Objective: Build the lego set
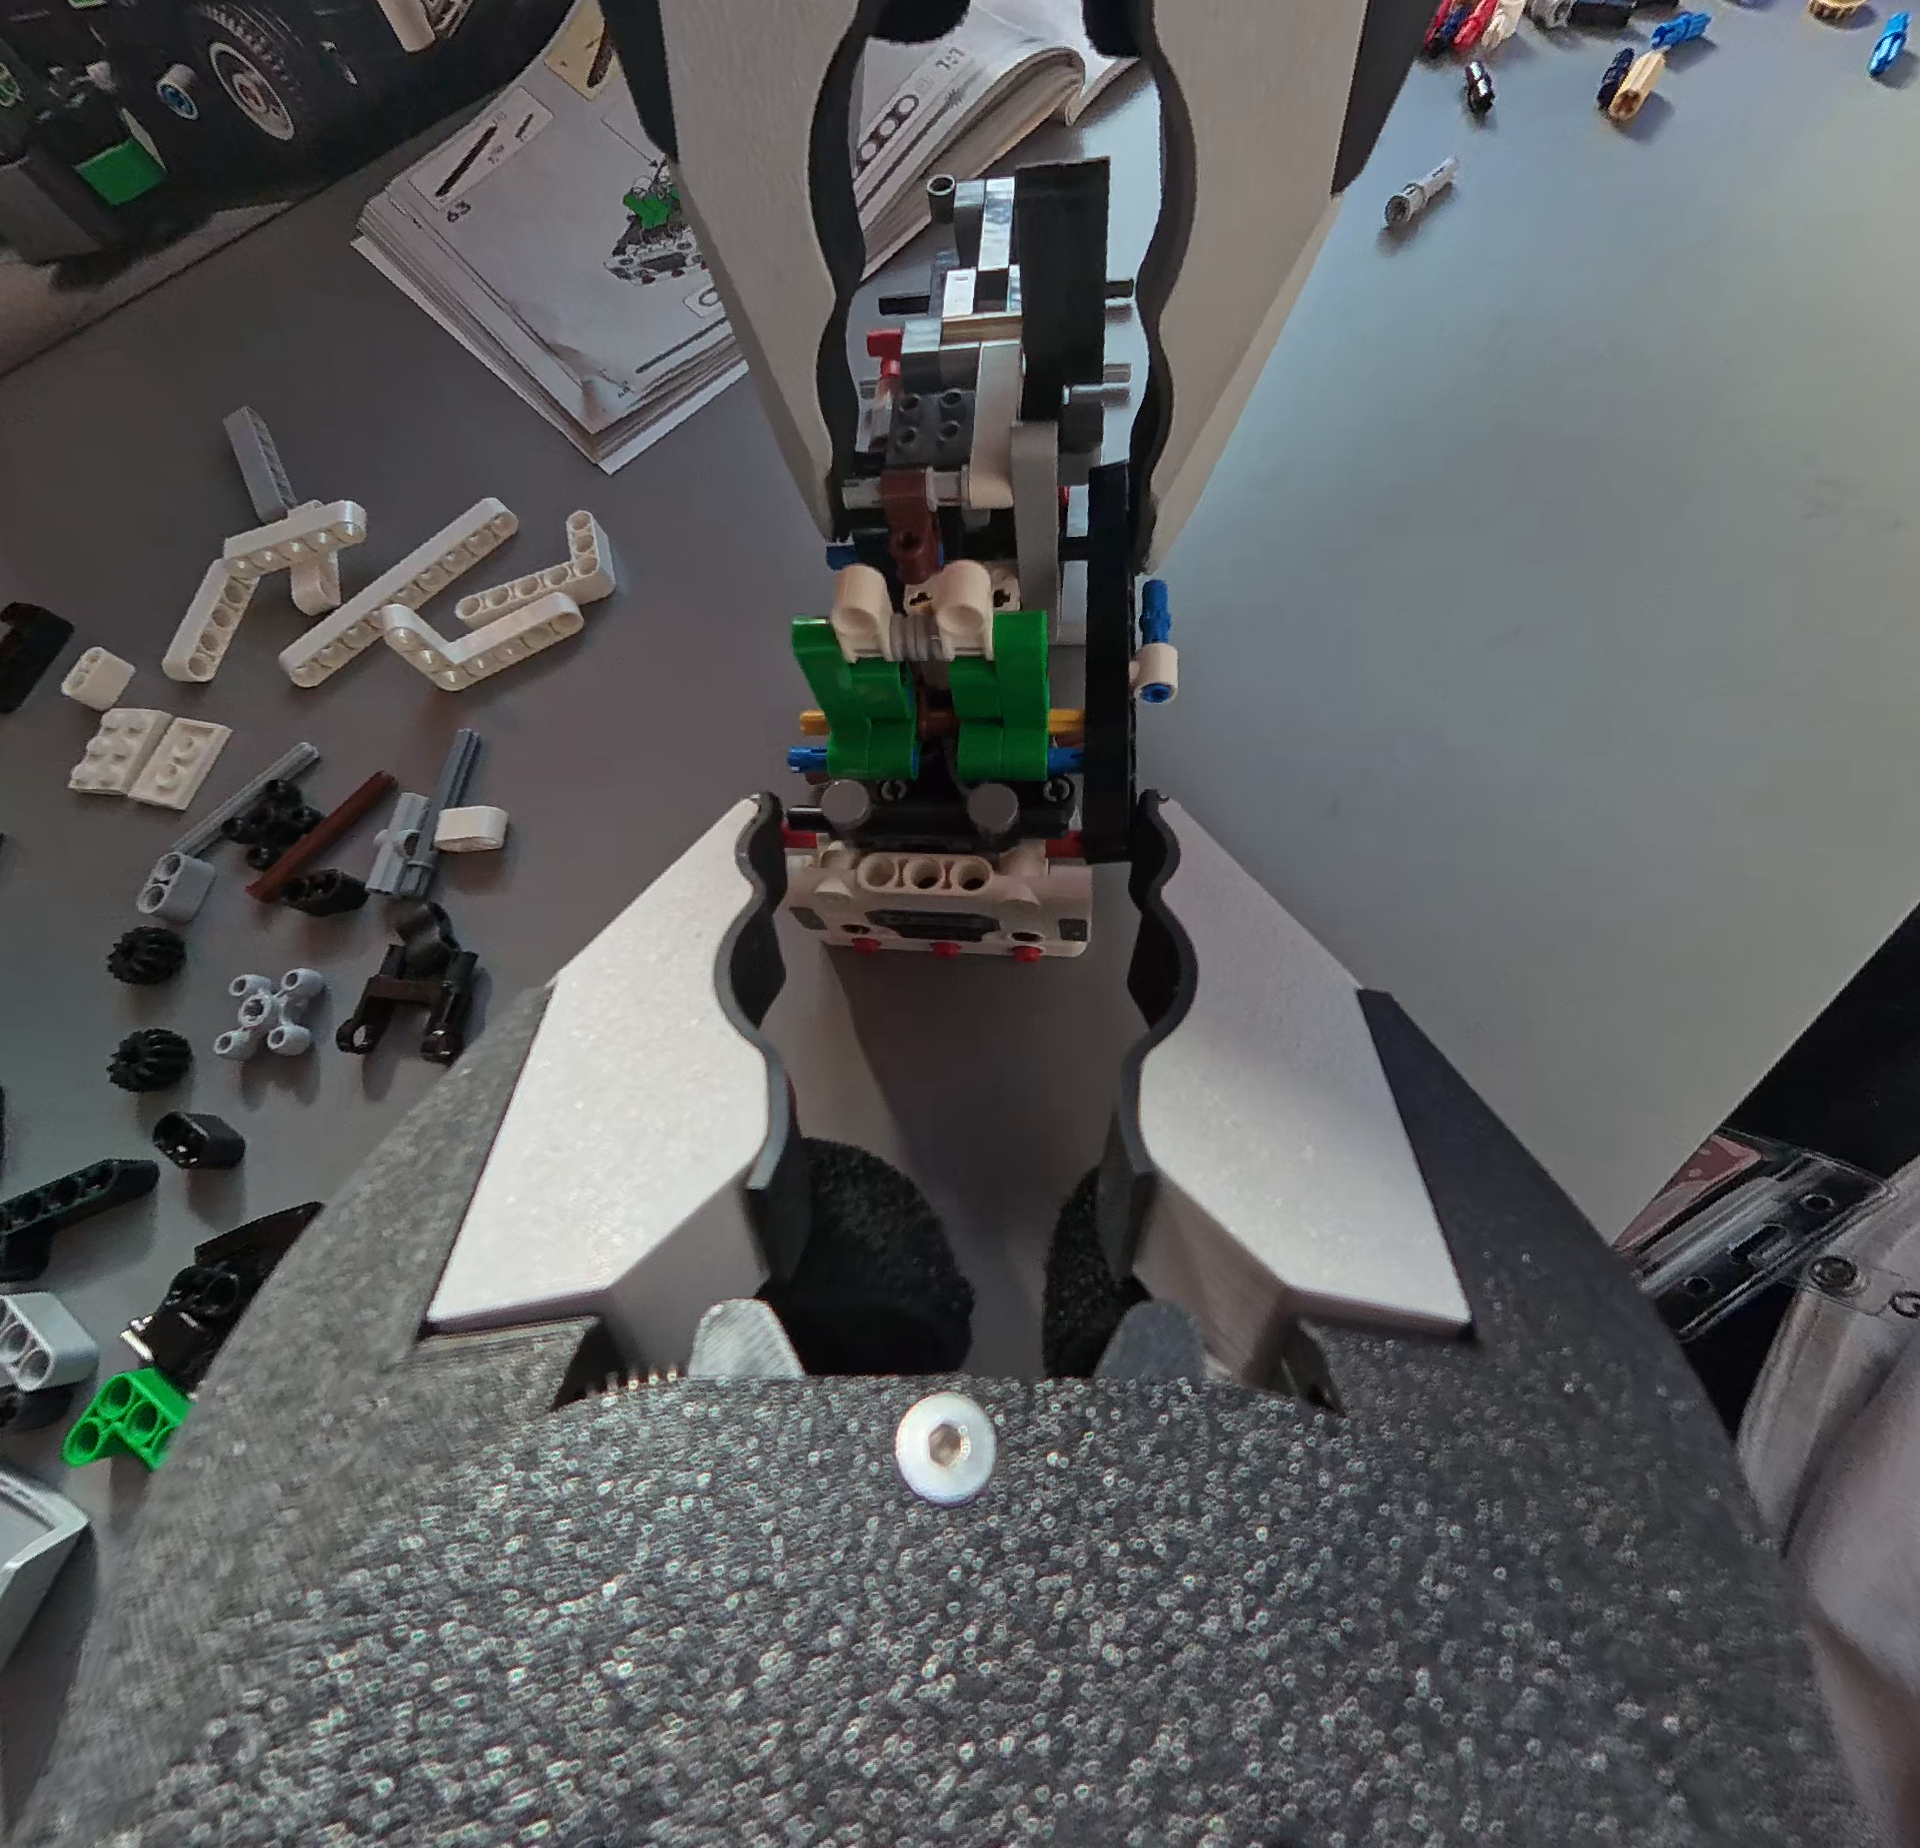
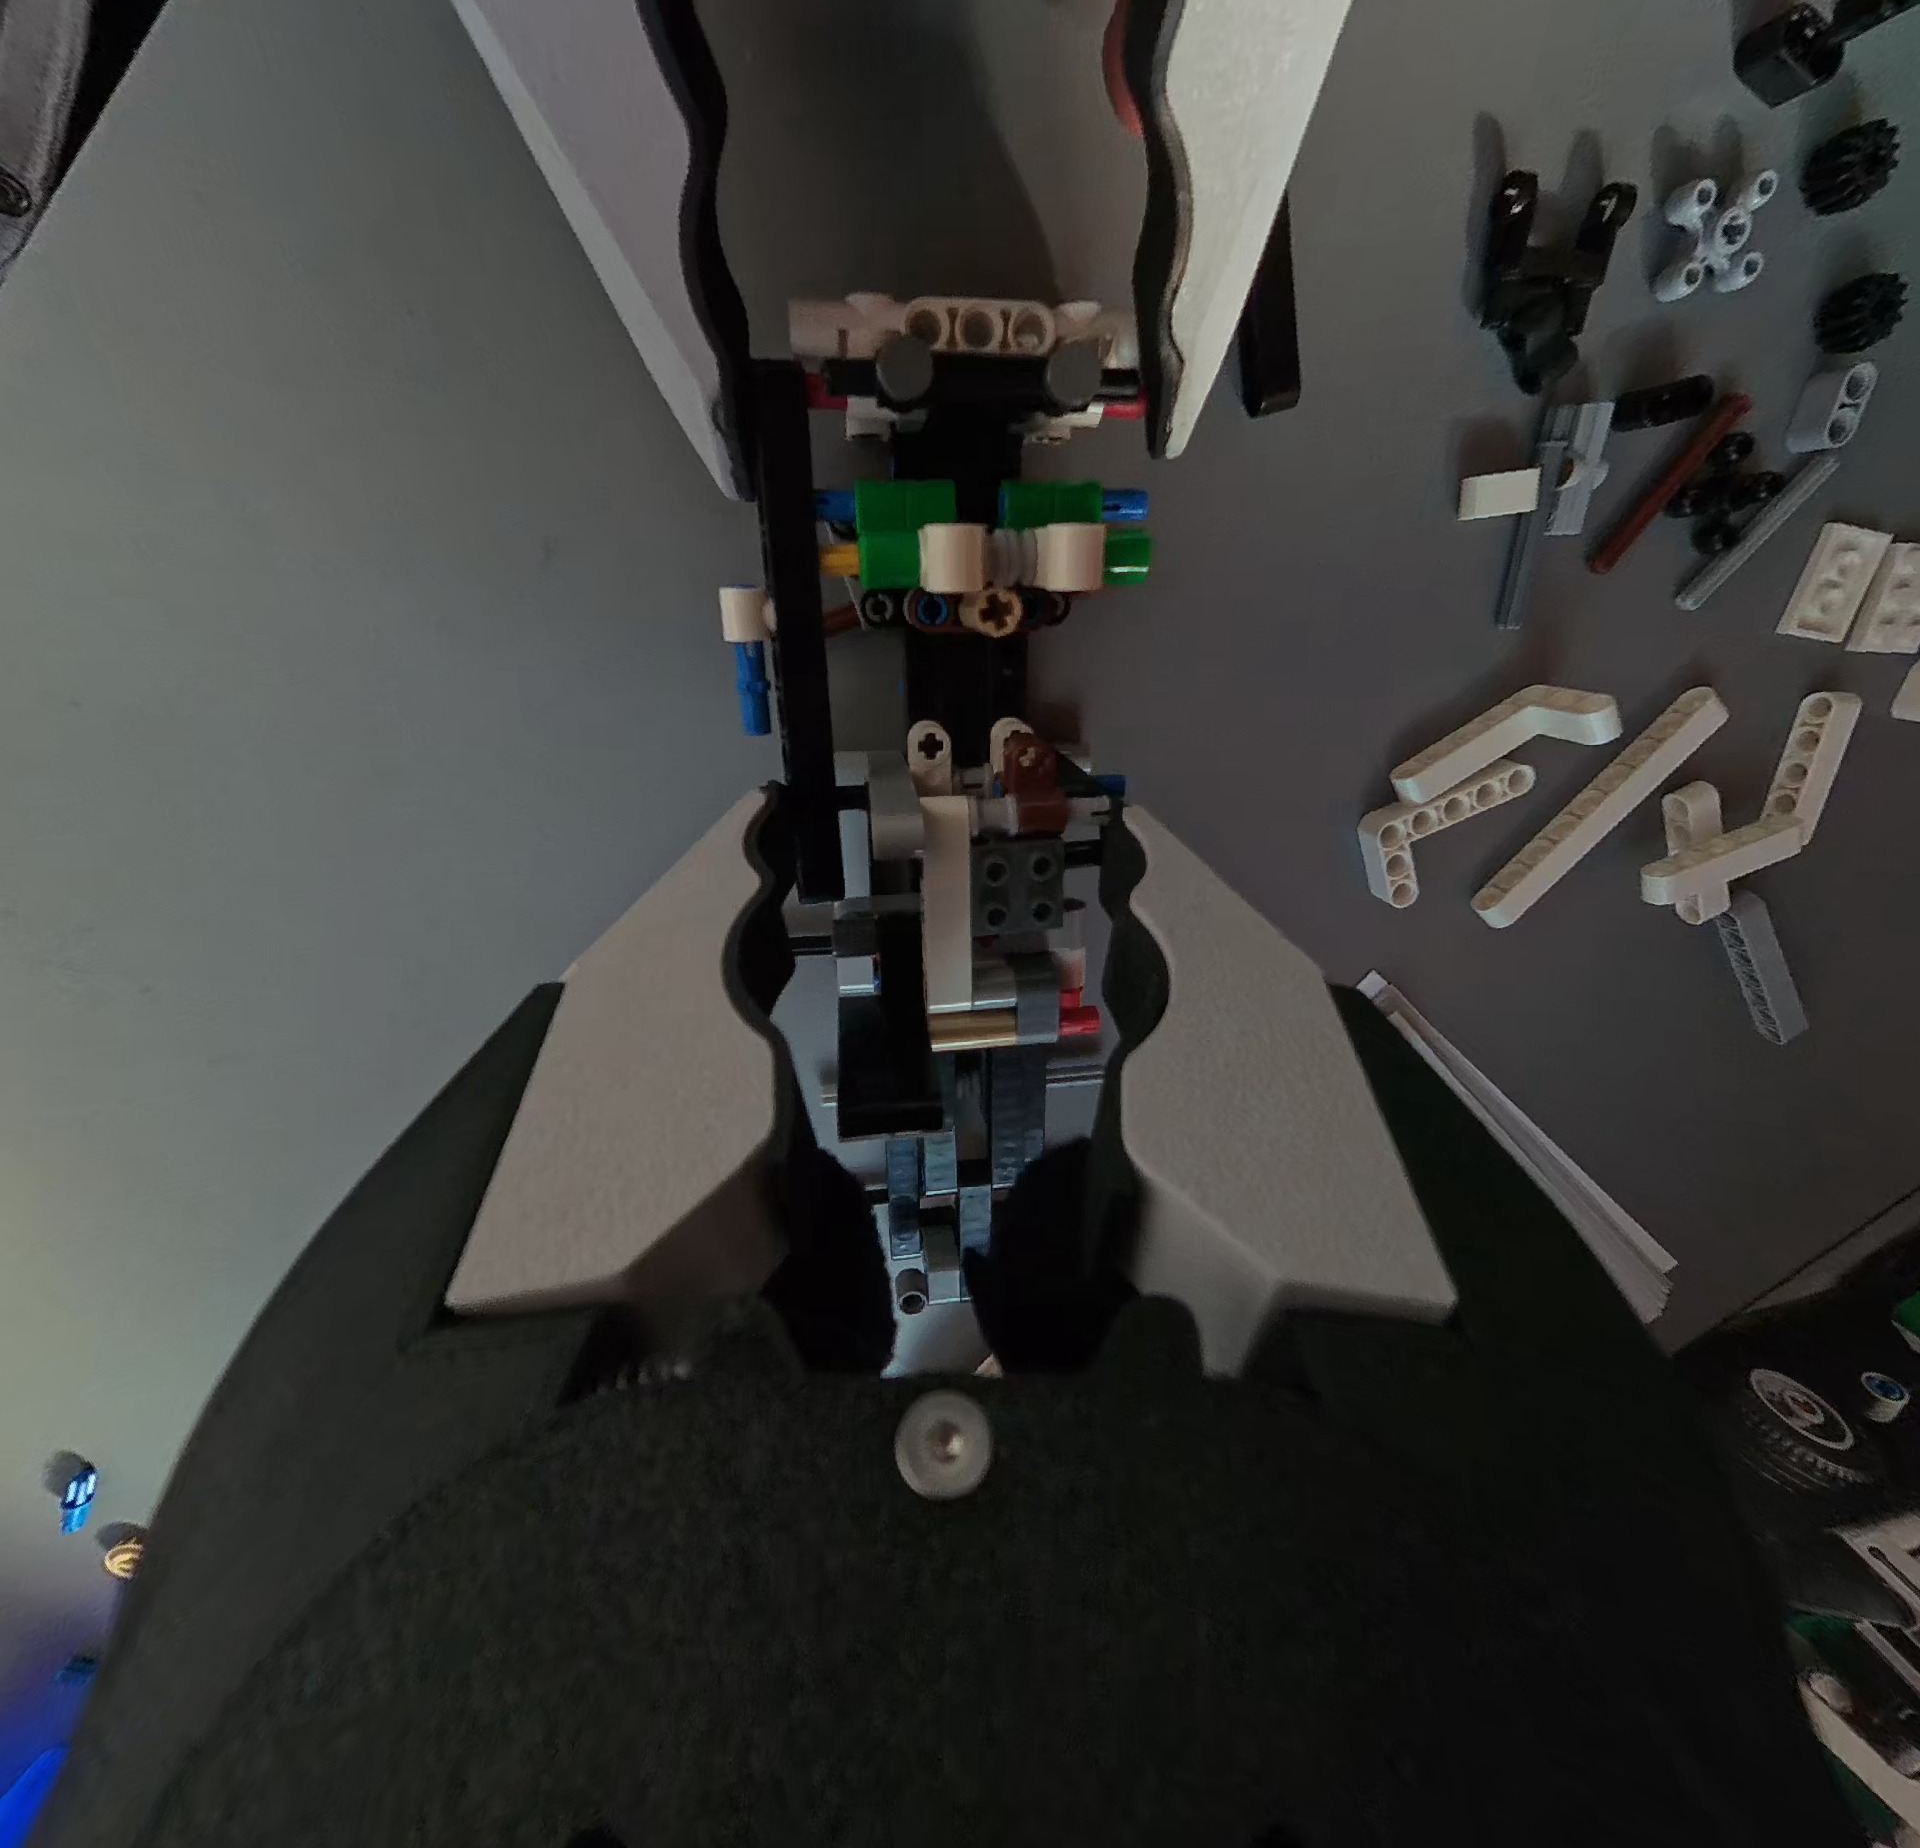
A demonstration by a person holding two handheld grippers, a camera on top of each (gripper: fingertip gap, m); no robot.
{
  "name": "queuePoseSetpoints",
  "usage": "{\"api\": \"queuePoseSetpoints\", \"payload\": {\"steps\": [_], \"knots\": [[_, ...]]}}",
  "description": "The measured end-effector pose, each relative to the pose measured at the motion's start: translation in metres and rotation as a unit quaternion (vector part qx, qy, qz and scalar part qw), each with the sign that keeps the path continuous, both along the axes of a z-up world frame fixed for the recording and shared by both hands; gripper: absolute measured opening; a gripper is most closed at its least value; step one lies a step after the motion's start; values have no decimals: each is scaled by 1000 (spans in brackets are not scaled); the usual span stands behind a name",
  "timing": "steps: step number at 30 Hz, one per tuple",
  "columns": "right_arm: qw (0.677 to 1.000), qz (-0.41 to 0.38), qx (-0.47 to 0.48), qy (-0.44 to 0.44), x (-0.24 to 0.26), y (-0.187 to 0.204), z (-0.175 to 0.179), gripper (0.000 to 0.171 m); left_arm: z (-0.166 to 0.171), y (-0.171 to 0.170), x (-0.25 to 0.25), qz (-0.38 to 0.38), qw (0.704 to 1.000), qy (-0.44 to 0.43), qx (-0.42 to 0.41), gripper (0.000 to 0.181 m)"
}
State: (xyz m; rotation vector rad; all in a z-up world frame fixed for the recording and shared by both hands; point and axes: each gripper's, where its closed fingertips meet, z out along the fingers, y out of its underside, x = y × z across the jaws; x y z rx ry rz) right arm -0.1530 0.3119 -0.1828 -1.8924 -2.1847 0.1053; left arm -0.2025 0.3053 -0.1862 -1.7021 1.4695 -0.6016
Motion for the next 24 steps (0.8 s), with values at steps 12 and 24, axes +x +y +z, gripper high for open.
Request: {"api": "queuePoseSetpoints", "payload": {"steps": [12,24], "knots": [[1000,-1,19,-15,0,2,-3,60,-3,2,1,8,1000,14,23,66],[999,-31,-22,17,-1,0,0,71,-1,4,0,11,1000,6,9,65]]}}
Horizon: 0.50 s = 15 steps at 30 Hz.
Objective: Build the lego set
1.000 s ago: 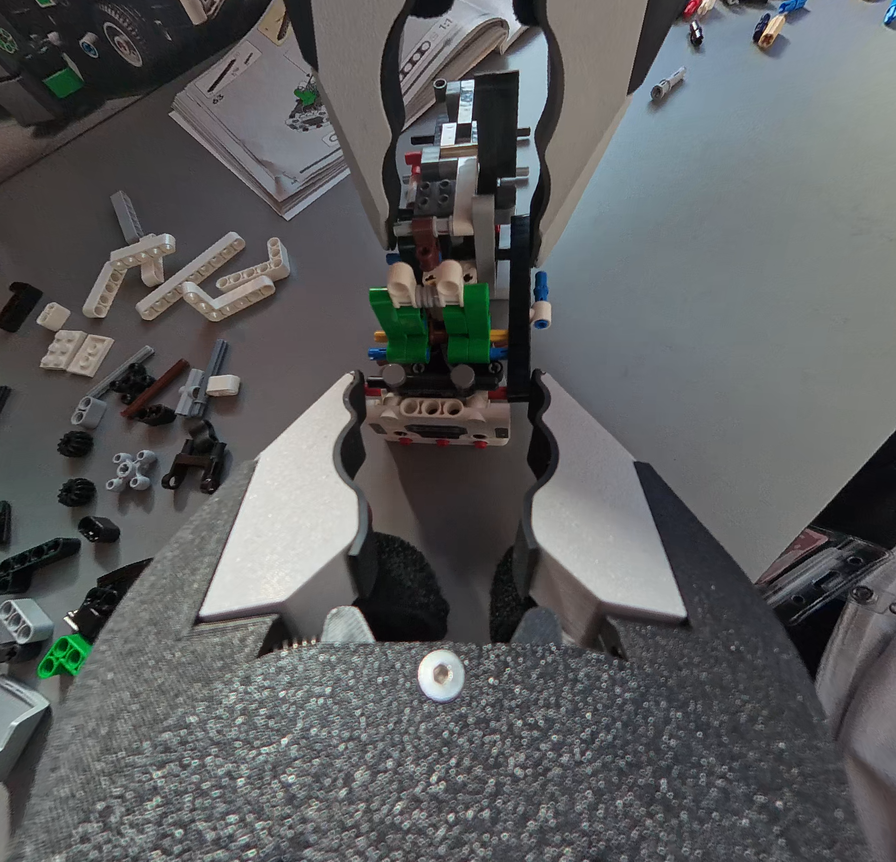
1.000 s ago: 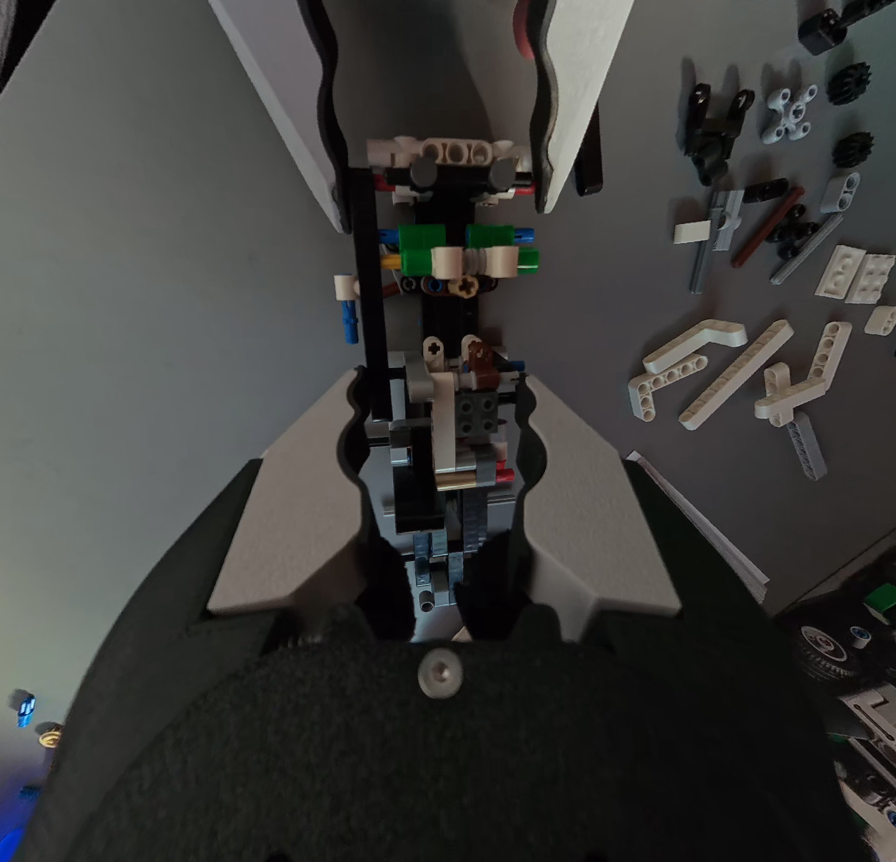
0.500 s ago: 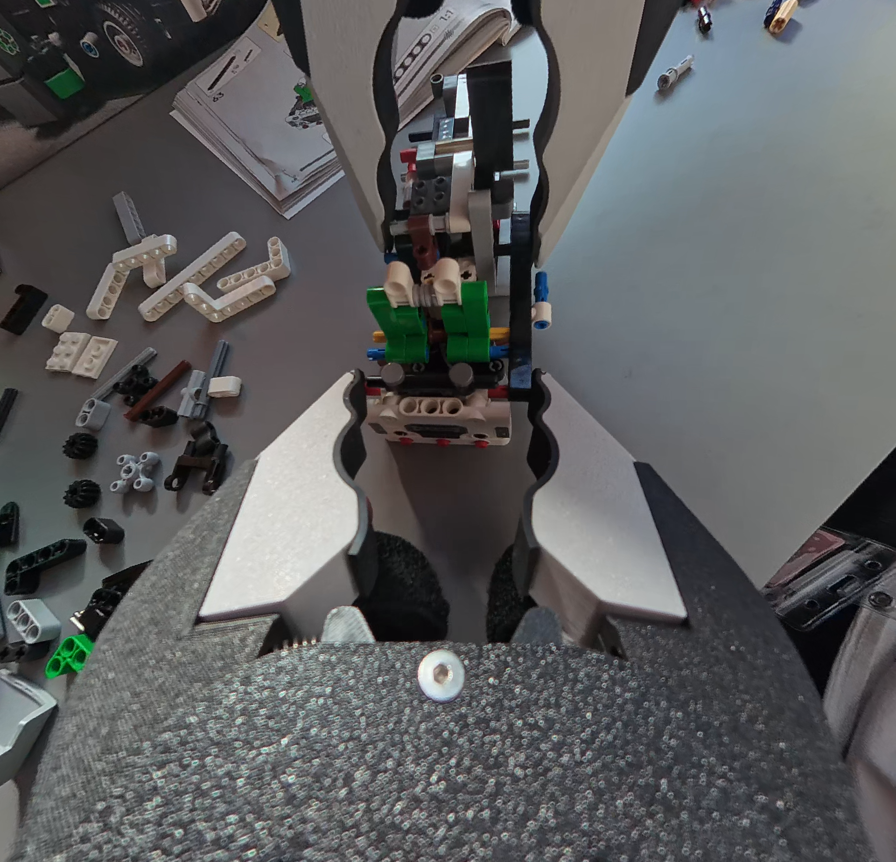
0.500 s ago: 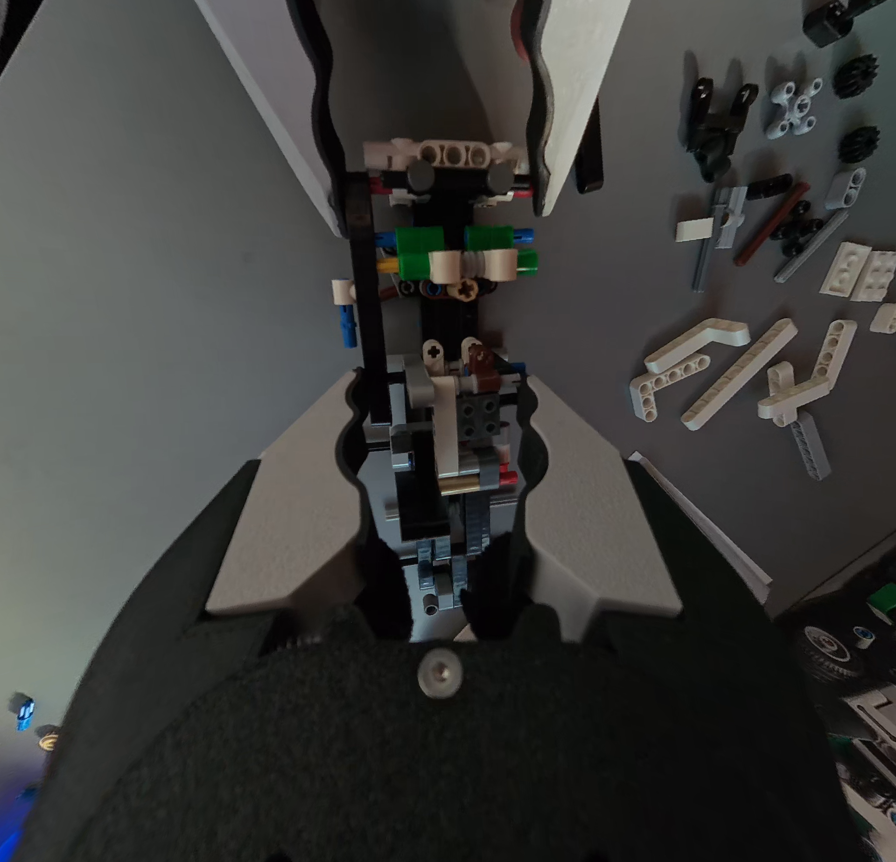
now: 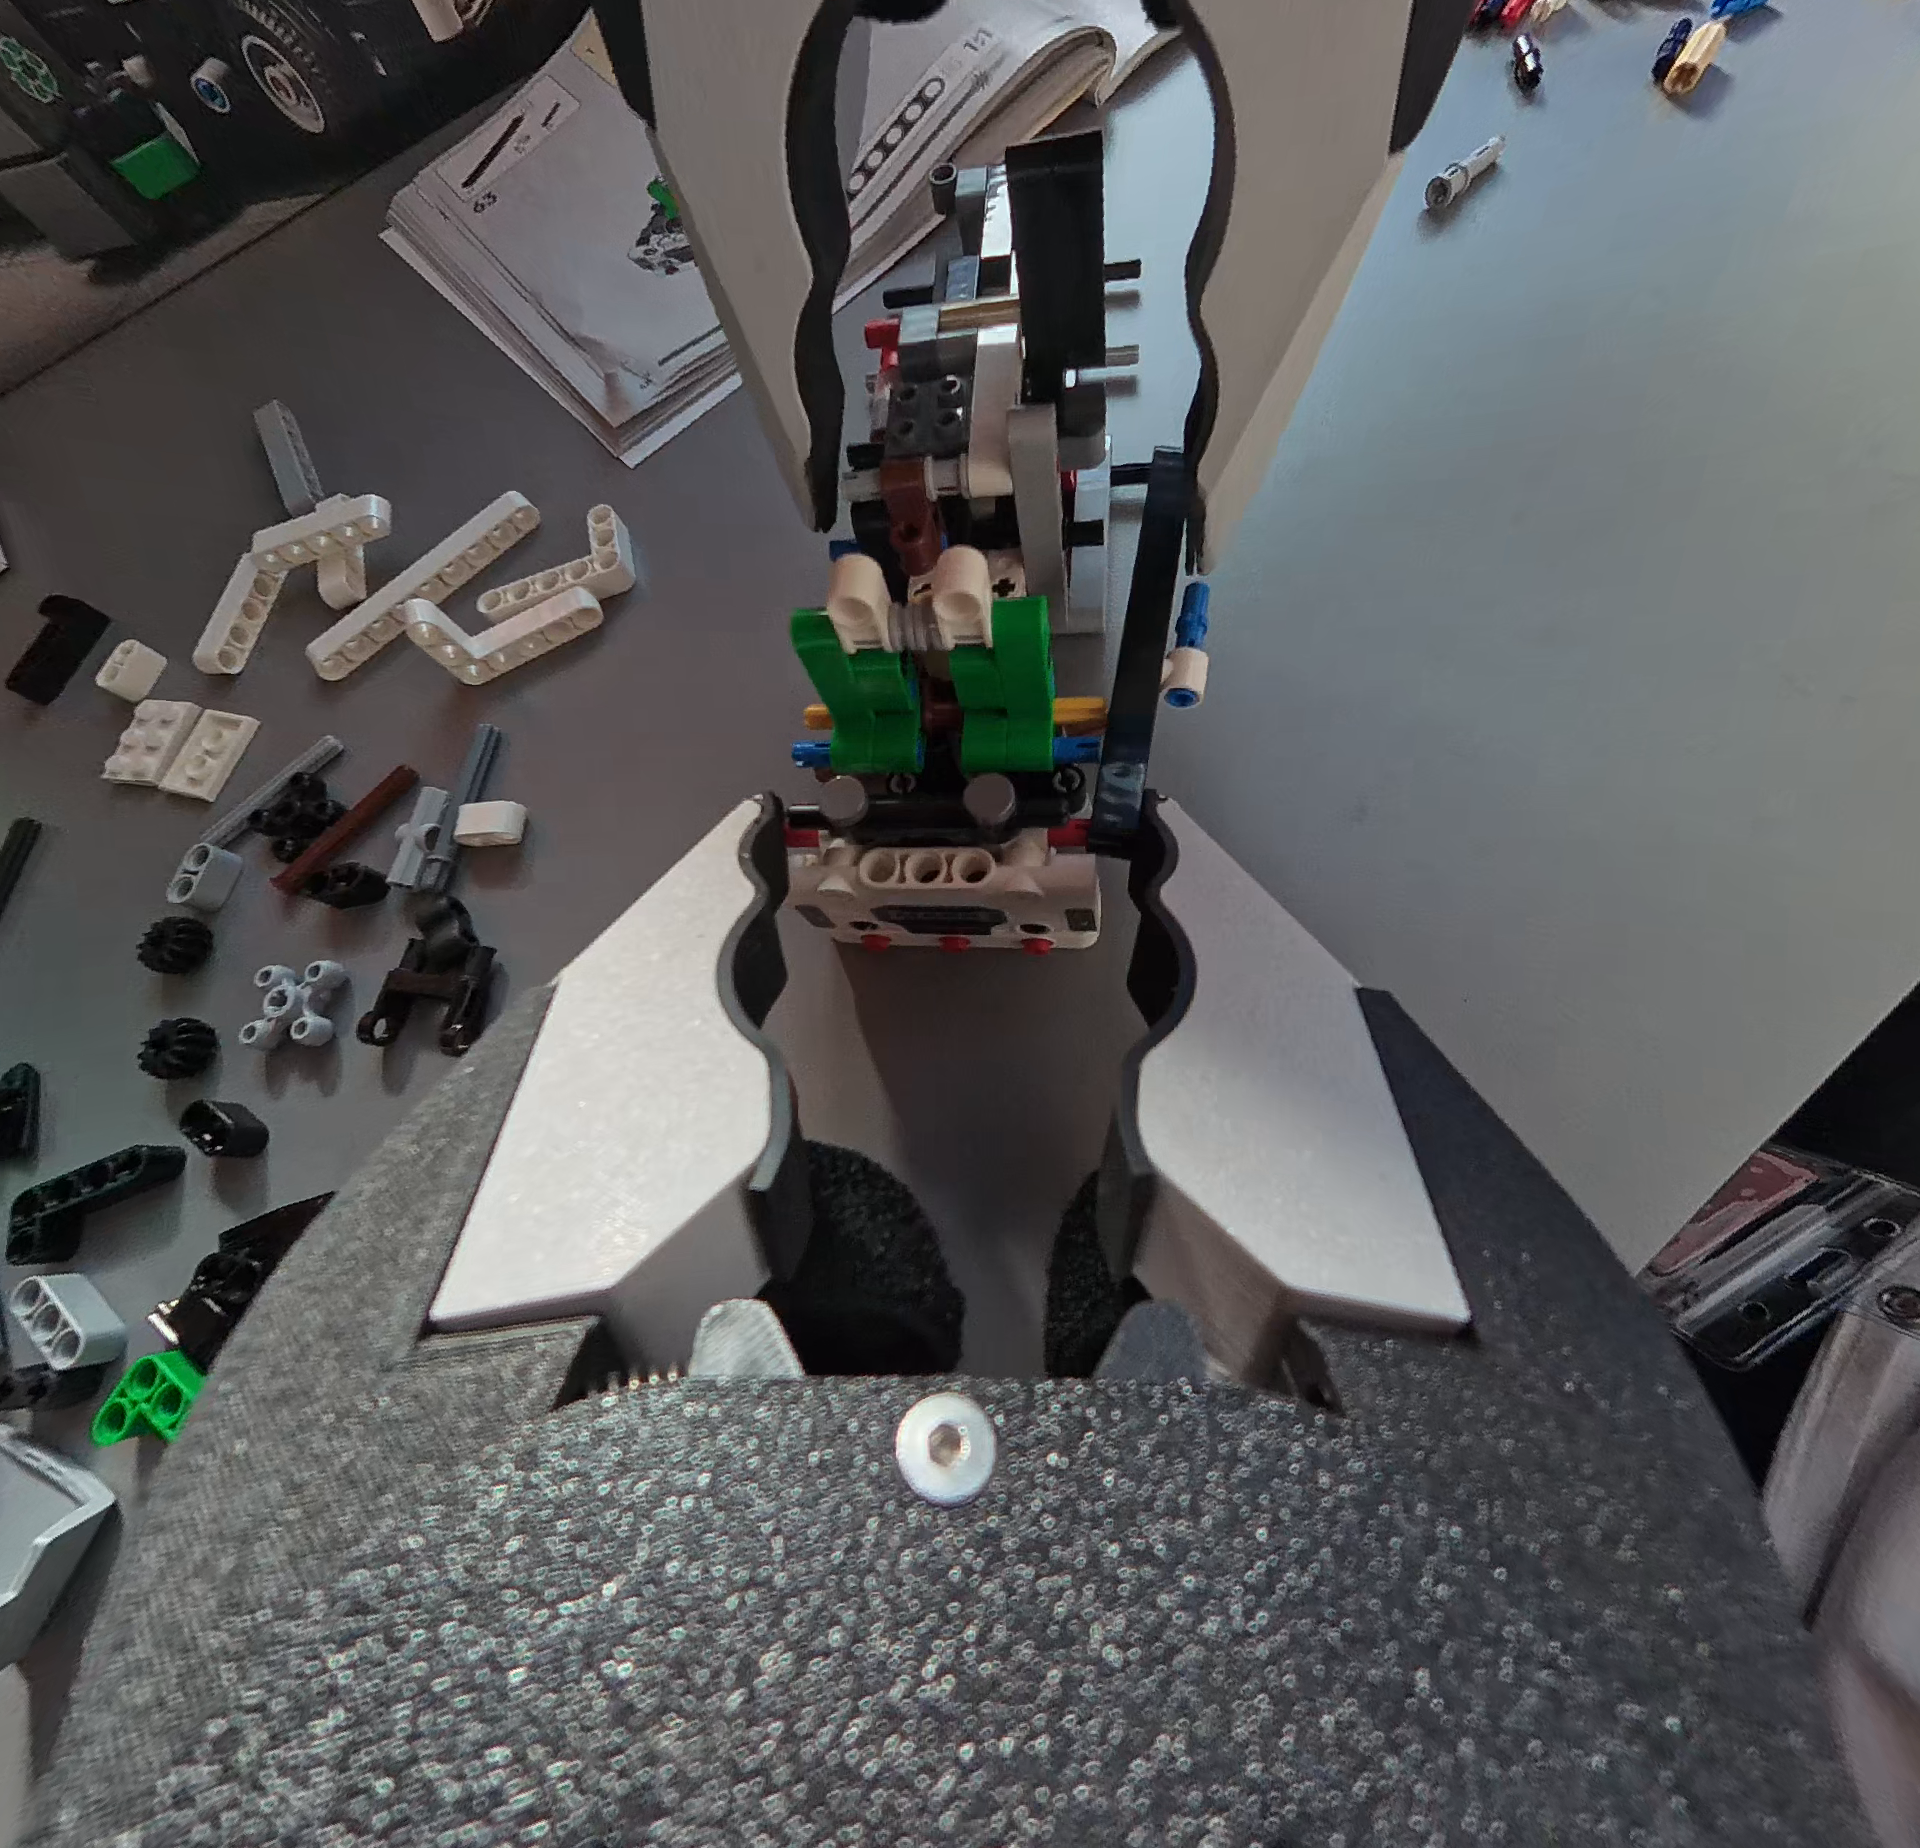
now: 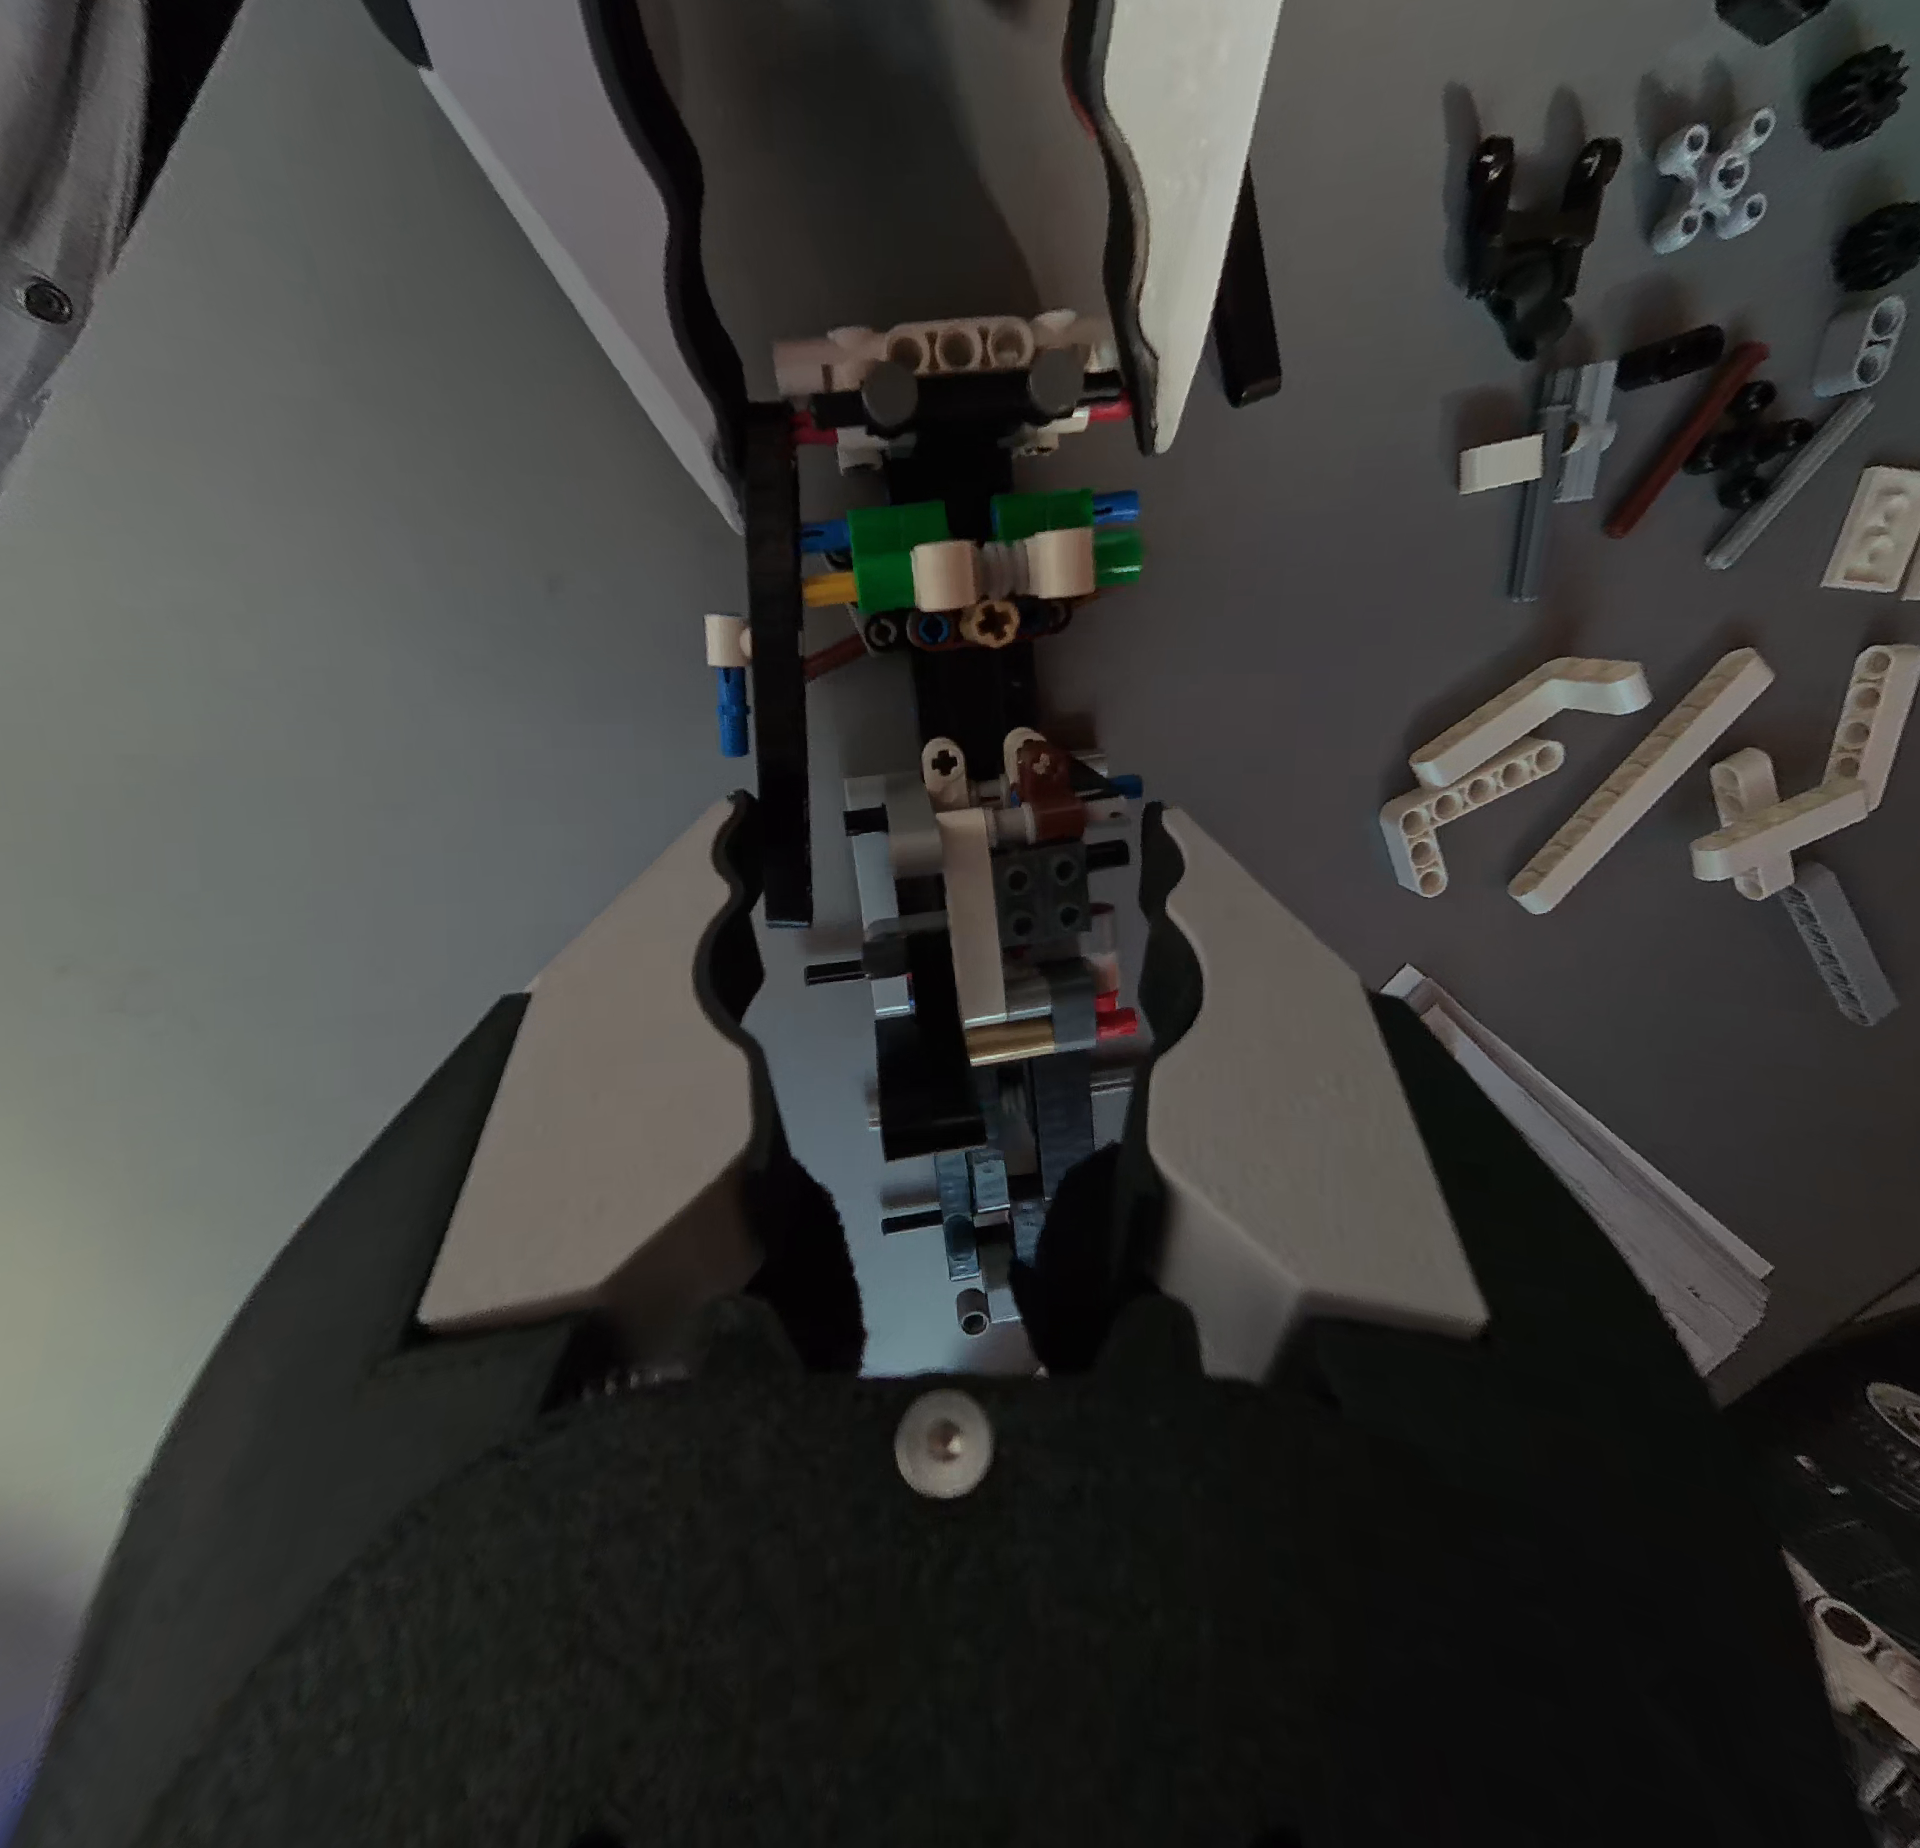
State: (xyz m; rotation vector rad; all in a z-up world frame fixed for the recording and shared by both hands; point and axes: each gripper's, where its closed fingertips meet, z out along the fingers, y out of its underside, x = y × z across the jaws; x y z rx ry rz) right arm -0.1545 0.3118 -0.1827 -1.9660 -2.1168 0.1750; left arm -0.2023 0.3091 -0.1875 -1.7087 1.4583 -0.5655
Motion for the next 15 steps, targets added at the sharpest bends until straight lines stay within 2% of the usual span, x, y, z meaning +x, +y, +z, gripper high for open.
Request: {"api": "queuePoseSetpoints", "payload": {"steps": [6,15], "knots": [[1000,22,16,6,-8,-1,8,65,1,1,0,3,1000,-4,-7,65],[999,42,25,-16,-9,2,0,59,0,0,0,2,1000,1,1,66]]}}
